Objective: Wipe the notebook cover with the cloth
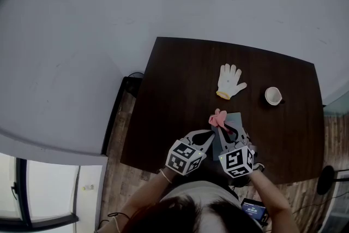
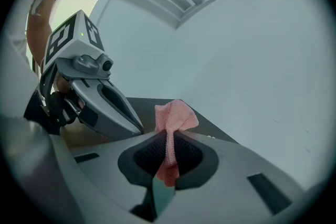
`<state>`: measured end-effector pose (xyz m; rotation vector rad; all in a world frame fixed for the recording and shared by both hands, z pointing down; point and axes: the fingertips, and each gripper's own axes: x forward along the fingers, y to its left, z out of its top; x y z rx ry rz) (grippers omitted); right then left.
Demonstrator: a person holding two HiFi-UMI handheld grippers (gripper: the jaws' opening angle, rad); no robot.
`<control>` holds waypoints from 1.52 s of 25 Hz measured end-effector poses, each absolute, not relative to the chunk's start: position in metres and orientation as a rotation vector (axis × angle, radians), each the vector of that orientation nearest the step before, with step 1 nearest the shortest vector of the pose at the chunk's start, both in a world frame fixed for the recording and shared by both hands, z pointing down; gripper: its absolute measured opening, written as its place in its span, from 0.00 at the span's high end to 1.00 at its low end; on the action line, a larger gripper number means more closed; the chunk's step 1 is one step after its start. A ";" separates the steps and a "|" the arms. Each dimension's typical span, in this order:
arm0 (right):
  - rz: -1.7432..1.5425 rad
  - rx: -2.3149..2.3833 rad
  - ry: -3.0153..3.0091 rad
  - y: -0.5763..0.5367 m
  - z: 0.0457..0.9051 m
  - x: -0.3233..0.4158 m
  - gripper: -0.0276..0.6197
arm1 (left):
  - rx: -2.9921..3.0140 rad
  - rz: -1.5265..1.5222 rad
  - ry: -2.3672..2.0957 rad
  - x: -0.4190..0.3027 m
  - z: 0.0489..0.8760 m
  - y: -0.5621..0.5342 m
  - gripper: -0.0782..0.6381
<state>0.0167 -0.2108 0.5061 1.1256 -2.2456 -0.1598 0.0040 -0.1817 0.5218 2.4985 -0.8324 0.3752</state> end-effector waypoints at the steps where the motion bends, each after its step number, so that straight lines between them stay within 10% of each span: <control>1: -0.158 1.112 -2.242 -0.213 0.511 0.016 0.90 | 2.493 0.392 -0.825 0.005 0.528 -0.184 0.87; 38: -0.034 0.724 -2.082 -0.260 0.655 0.005 0.90 | 2.217 0.731 -0.629 0.020 0.659 -0.187 0.87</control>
